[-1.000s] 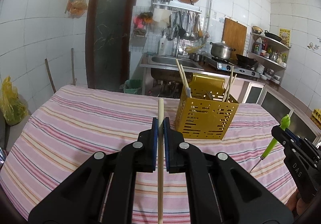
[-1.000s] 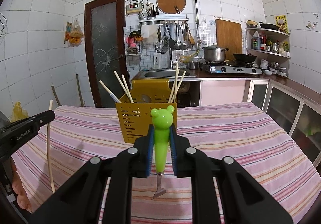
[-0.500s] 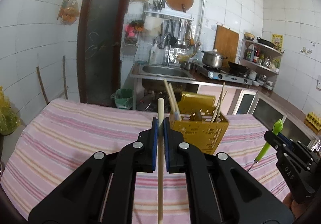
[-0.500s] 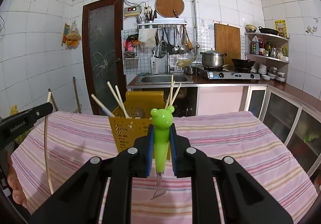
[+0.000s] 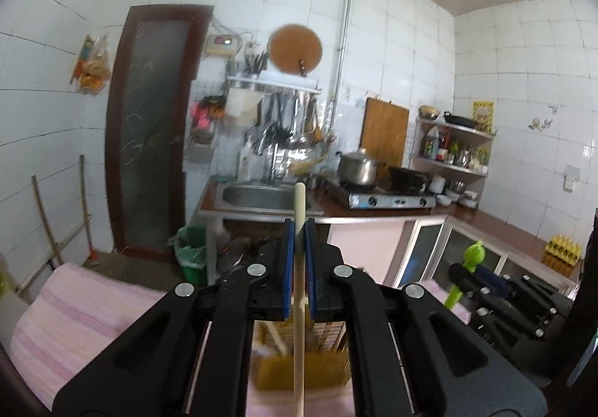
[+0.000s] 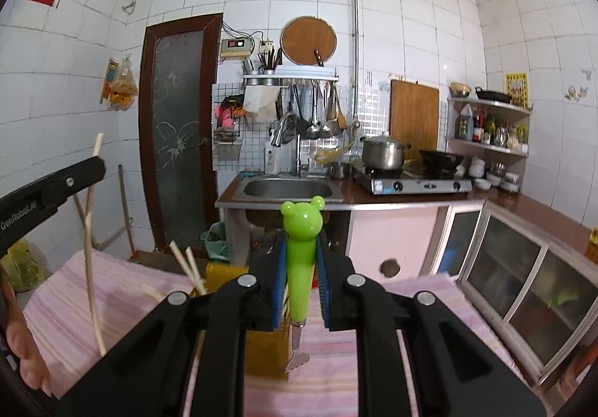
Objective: Organize utensils
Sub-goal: 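Lift the chopstick and green utensil and carry them above the yellow holder, then open both tools to drop the chopstick and green utensil into the holder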
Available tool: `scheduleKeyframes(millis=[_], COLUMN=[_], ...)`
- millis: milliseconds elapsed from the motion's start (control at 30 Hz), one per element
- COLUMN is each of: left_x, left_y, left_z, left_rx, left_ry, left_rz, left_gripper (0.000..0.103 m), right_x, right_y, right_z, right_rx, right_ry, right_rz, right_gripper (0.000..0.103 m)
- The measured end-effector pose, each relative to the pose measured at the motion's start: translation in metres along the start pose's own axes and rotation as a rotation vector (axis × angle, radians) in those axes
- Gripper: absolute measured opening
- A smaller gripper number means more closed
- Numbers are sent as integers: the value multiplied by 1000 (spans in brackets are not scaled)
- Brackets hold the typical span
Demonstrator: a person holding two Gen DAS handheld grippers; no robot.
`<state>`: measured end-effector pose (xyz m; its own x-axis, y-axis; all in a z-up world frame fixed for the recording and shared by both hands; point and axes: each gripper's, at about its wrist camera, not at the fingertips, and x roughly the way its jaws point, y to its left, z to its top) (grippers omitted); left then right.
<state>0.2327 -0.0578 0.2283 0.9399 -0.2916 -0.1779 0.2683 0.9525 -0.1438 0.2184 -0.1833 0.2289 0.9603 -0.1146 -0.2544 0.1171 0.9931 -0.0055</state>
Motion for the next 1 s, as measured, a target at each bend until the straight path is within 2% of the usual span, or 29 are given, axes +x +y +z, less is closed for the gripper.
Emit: scheduleKeyframes(millis=[133,233,433,733,867,1000], left_x=[36,67,133,152,149,133], left_y=[-3,2,11,27,33,28], left_z=[13,12,-12,-47,-36,-17], left_rx=[5,-6,29,13,-23,-12], left_ry=[-42,-49,-15,14,17,-64], left_rz=[-6,-7,5,-9,-31,-30], left_gripper=[4,4,4,4,4,4], right_x=[31,54,97,131,139,137], right_y=[4,11,20,23,23,24], right_z=[18,19,9,-25,-41,-42], right_rx=[5,-5,-10,18,23,25], right_ry=[22,45,104,203,241,231], right_rz=[15,17,23,41,43,47], right_gripper=[15,15,15,15,15,15])
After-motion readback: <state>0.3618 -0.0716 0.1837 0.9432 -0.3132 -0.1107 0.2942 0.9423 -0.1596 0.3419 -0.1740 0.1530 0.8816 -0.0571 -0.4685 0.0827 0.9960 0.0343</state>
